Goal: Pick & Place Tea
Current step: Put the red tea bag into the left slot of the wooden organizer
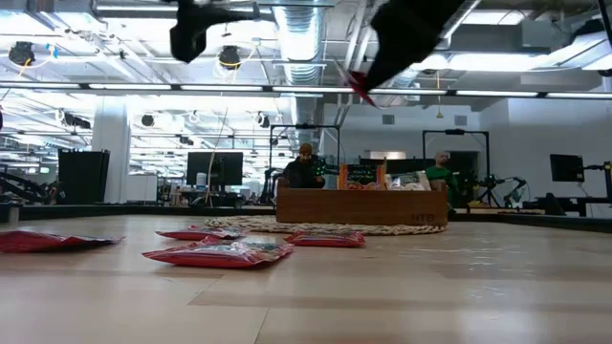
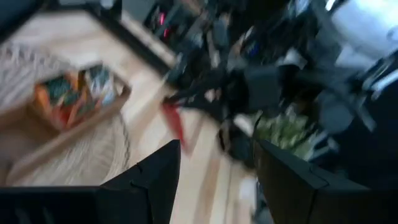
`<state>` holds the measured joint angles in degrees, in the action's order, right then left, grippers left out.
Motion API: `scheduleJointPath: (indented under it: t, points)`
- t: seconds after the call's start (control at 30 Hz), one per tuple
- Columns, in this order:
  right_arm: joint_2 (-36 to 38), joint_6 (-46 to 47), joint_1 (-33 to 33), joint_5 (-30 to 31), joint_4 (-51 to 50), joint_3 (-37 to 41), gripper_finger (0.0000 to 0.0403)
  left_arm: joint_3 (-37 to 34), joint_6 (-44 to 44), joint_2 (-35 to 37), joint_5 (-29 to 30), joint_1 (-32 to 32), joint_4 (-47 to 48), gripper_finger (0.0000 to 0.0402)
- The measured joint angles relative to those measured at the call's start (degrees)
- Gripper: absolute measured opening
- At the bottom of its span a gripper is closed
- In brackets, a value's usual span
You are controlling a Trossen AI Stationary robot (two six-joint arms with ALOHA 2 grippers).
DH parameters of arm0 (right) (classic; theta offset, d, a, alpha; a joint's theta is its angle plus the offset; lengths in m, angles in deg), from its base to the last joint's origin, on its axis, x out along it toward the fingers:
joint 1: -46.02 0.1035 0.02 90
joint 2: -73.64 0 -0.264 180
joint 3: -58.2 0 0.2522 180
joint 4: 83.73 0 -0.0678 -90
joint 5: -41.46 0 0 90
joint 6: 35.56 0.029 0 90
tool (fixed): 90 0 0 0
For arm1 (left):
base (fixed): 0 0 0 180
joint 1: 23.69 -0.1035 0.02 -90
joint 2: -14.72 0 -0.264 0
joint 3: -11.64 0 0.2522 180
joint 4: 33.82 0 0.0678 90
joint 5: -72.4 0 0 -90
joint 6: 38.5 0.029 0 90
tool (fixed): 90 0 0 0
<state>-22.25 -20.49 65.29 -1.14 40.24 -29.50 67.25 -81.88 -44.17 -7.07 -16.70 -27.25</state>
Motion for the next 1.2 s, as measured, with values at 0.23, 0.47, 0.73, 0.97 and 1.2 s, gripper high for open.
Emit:
scheduleJointPath:
  t: [0.23, 0.47, 0.73, 0.97, 1.2]
  points:
    - [0.0, -10.6, -3.7, 2.6, 9.5, -1.9, 0.0000, 4.9, 0.2, -1.0, 2.7, -0.7, -0.5, 0.0195]
    - [0.0, -20.9, -5.8, 3.6, 16.7, -2.7, 0.0000, 15.8, 0.2, -5.3, 2.1, -2.4, 15.8, 0.0195]
    - [0.0, -24.7, -6.0, 3.8, 20.4, -2.7, 0.0000, 27.7, 0.6, -12.4, 2.4, -5.4, 28.3, 0.0195]
    - [0.0, -27.6, -5.9, 5.8, 23.6, -2.7, 0.0000, 30.9, 0.2, -17.6, 0.6, -7.4, 30.2, 0.0195]
    - [0.0, -27.6, -6.3, 5.7, 23.0, -2.7, 0.0000, 32.3, 0.0, -18.3, -1.9, -7.8, 30.7, 0.0195]
